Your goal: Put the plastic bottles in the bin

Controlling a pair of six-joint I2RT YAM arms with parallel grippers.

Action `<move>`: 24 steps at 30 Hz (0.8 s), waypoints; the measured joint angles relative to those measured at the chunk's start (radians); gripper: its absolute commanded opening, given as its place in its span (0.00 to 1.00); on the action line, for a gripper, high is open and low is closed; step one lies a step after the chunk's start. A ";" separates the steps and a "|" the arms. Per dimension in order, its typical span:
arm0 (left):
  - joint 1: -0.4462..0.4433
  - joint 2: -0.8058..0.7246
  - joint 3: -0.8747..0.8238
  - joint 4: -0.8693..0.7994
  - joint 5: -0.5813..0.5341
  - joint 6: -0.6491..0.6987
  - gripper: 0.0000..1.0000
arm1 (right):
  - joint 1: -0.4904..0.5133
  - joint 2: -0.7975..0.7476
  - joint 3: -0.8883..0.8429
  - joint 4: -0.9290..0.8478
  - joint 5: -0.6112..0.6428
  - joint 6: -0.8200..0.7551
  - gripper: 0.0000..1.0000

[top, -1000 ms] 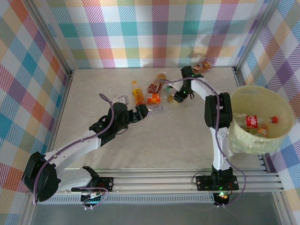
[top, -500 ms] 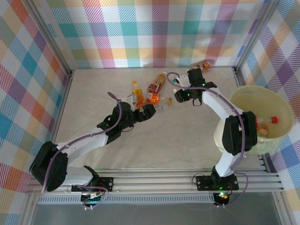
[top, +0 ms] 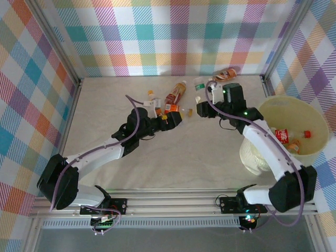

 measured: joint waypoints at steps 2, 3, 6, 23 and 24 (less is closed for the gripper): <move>-0.015 0.008 0.037 -0.009 0.016 0.027 1.00 | 0.000 -0.048 0.000 -0.002 0.001 0.011 0.45; -0.024 0.013 0.056 -0.017 0.022 0.042 1.00 | 0.000 -0.067 0.001 -0.004 0.002 0.018 0.45; -0.057 0.027 0.118 -0.039 0.038 0.090 1.00 | -0.003 -0.117 0.015 -0.039 0.019 0.025 0.45; -0.169 0.064 0.271 -0.154 0.042 0.225 1.00 | -0.300 -0.409 0.084 -0.261 0.224 -0.058 0.45; -0.169 0.064 0.271 -0.156 0.040 0.225 1.00 | -0.329 -0.410 0.089 -0.280 0.231 -0.059 0.45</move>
